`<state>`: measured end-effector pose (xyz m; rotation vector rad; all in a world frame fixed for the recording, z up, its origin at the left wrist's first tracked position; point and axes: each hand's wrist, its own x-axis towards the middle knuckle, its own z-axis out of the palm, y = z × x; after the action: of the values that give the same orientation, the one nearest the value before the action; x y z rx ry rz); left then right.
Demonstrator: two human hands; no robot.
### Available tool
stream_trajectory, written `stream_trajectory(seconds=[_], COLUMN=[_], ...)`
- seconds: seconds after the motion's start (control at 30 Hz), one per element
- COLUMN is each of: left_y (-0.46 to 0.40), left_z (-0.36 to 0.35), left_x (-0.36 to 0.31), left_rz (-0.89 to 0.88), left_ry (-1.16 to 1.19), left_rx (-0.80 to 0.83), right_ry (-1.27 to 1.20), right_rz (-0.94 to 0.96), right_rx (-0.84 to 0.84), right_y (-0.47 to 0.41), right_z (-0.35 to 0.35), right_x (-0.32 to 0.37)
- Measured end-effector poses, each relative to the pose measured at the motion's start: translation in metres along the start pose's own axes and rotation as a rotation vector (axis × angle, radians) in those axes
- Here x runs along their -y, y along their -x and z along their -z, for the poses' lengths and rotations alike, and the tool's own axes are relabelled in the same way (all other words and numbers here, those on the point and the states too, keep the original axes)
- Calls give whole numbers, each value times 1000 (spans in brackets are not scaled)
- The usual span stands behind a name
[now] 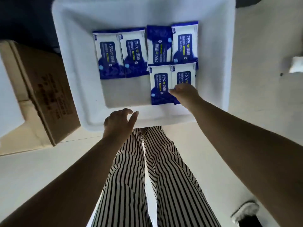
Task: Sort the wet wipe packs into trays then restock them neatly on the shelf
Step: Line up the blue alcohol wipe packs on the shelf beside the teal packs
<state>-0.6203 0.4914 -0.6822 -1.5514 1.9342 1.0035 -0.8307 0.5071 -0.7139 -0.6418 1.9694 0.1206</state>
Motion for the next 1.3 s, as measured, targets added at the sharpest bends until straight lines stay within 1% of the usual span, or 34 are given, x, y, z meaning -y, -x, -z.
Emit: stream_trajectory(seconds=[0.03, 0.07, 0.1, 0.17, 0.2, 0.23, 0.27, 0.3, 0.4, 0.47, 0.53, 0.6, 0.7, 0.77, 0.83, 0.9, 0.97, 1.07, 1.13, 1.2, 1.27, 1.3], left_y=[0, 1, 0, -2, -3, -4, -6, -6, -8, -15, -28, -48, -87, -110, -127, -139, -146, -148, -148, -142, -133, -127], left_z=[-6, -11, -14, -17, -18, -19, -20, -19, -15, -6, 6, 18, 33, 36, 35, 29, 19, 4, 1, 3, 8, 12], left_x=[5, 7, 9, 7, 6, 4, 4, 3, 1, -2, -9, -20, -43, -61, -77, -84, -86, -83, -80, -75, -67, -63], left_rz=[-7, -26, -32, -15, -1, 12, 24, 35, 59, 57, 33, -38, -192, -315, -388, -396, -401, -381, -361, -338, -305, -292], left_ry=[-41, -79, -102, -114, -120, -127, -134, -141, -141, -49, 121, 169, 130, 74, -24, -112, -214, -299, -273, -194, -82, -11], left_rx=[-12, -29, -40, -53, -55, -54, -50, -40, 44, 118, 186, 211, 157, 109, 85, 72, 50, 4, 2, 77, 110, 92], right_ry=[-39, -98, -178, -305, -339, -357, -370, -361, -272, -261, -307, -435, -666, -754, -842, -908, -985, -1248, -1390, -1447, -1476, -1490], right_rz=[-18, -31, -47, -86, -139, -191, -245, -282, -277, -236, -207, -183, -184, -176, -189, -181, -170, -176, -145, -117, -109, -112], right_rx=[-5, -49, -122, -351, -427, -460, -448, -397, -236, -218, -228, -235, -268, -273, -266, -255, -282, -372, -447, -507, -520, -500], right_y=[-8, -13, -19, -26, -27, -29, -29, -29, -25, -23, -21, -19, -10, -3, 3, 9, 13, 17, 18, 18, 21, 24], right_z=[-6, -10, -13, -10, -5, -1, 1, 2, -6, -8, -6, -4, 5, 12, 18, 22, 26, 26, 26, 25, 26, 27], right_x=[2, 4, 5, 3, 1, -2, -6, -10, -22, -28, -30, -31, -35, -41, -47, -50, -54, -53, -51, -46, -43, -40])
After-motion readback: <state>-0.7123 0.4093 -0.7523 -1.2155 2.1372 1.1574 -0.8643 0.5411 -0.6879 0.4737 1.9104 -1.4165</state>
